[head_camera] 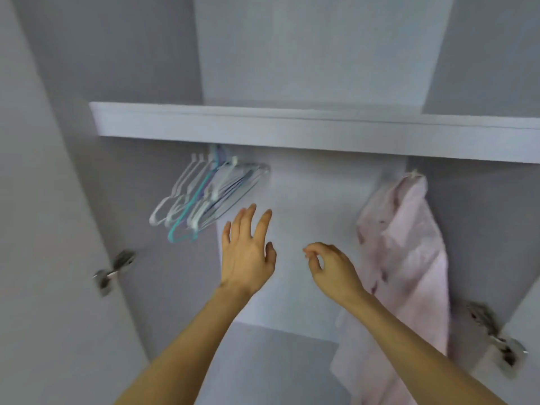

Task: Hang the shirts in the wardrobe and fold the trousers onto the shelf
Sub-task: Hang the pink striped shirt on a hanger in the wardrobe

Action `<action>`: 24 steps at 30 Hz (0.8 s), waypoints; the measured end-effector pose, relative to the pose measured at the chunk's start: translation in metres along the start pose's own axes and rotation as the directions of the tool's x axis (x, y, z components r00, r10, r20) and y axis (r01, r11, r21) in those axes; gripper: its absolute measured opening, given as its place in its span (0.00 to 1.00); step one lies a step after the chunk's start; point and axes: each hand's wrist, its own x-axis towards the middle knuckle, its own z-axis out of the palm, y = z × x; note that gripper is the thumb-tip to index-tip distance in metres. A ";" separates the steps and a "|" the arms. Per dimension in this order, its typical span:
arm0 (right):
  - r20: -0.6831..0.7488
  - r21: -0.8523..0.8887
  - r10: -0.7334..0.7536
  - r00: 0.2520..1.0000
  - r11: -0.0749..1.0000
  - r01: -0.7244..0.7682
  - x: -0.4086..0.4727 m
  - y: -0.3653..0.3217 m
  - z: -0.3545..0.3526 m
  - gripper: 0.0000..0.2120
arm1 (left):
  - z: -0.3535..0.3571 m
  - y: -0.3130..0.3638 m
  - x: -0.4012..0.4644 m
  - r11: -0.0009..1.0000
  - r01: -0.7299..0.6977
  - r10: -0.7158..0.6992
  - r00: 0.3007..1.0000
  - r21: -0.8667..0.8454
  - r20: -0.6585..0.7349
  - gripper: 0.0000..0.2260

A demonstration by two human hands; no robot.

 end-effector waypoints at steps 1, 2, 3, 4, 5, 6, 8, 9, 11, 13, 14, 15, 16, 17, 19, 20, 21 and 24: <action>0.075 0.026 0.002 0.997 1.000 -0.004 -0.005 -0.007 0.014 0.11 | -0.001 -0.019 -0.013 0.996 0.080 -0.082 0.995 0.027 0.057 0.26; 0.167 0.056 -0.012 0.986 0.998 0.002 -0.009 -0.018 0.032 0.11 | -0.005 -0.042 -0.032 0.981 0.179 -0.185 0.979 0.072 0.084 0.25; 0.248 0.077 -0.023 0.968 0.997 0.004 -0.013 -0.028 0.047 0.11 | -0.008 -0.060 -0.048 0.960 0.259 -0.269 0.958 0.108 0.097 0.24; 0.323 0.094 -0.043 0.945 0.995 0.013 -0.019 -0.038 0.063 0.11 | -0.013 -0.076 -0.068 0.934 0.332 -0.346 0.933 0.129 0.098 0.23; 0.391 0.105 -0.064 0.918 0.994 0.025 -0.025 -0.049 0.079 0.11 | -0.019 -0.089 -0.089 0.907 0.395 -0.410 0.908 0.144 0.092 0.23; 0.448 0.119 -0.095 0.889 0.992 0.046 -0.032 -0.060 0.096 0.11 | -0.026 -0.100 -0.111 0.876 0.456 -0.473 0.876 0.158 0.091 0.22; 0.556 0.138 -0.155 0.817 0.986 0.093 -0.048 -0.084 0.129 0.11 | -0.042 -0.115 -0.156 0.803 0.563 -0.585 0.808 0.194 0.075 0.21; 0.622 0.165 -0.210 0.755 0.977 0.135 -0.062 -0.102 0.150 0.10 | -0.055 -0.120 -0.188 0.737 0.641 -0.663 0.747 0.214 0.050 0.20; 0.711 0.224 -0.292 0.640 0.956 0.188 -0.090 -0.133 0.182 0.09 | -0.077 -0.126 -0.243 0.626 0.748 -0.764 0.645 0.222 -0.018 0.19; 0.778 0.319 -0.404 0.482 0.914 0.251 -0.134 -0.170 0.213 0.10 | -0.108 -0.126 -0.309 0.467 0.852 -0.857 0.502 0.238 -0.116 0.18; 0.795 0.351 -0.434 0.423 0.899 0.263 -0.150 -0.181 0.221 0.11 | -0.118 -0.125 -0.330 0.414 0.880 -0.875 0.455 0.235 -0.164 0.18; 0.813 0.401 -0.482 0.328 0.870 0.286 -0.178 -0.199 0.233 0.11 | -0.135 -0.120 -0.364 0.319 0.918 -0.903 0.370 0.234 -0.220 0.17; 0.821 0.441 -0.516 0.246 0.845 0.303 -0.204 -0.213 0.241 0.12 | -0.149 -0.114 -0.393 0.231 0.946 -0.921 0.289 0.228 -0.263 0.17; 0.822 0.478 -0.543 0.170 0.821 0.311 -0.228 -0.225 0.246 0.12 | -0.161 -0.106 -0.421 0.151 0.967 -0.931 0.208 0.204 -0.298 0.17; 0.819 0.546 -0.574 -0.008 0.774 0.322 -0.284 -0.248 0.254 0.12 | -0.184 -0.083 -0.477 -0.009 0.987 -0.929 0.051 0.161 -0.366 0.17; 0.814 0.568 -0.574 -0.092 0.753 0.331 -0.311 -0.260 0.255 0.12 | -0.194 -0.070 -0.505 -0.077 0.986 -0.919 -0.014 0.145 -0.394 0.17; 0.802 0.592 -0.577 -0.158 0.730 0.342 -0.334 -0.270 0.256 0.12 | -0.204 -0.058 -0.528 -0.139 0.983 -0.906 -0.077 0.119 -0.417 0.17; 0.754 0.657 -0.565 -0.336 0.639 0.400 -0.407 -0.302 0.254 0.12 | -0.231 -0.018 -0.599 -0.321 0.947 -0.810 -0.288 -0.026 -0.512 0.17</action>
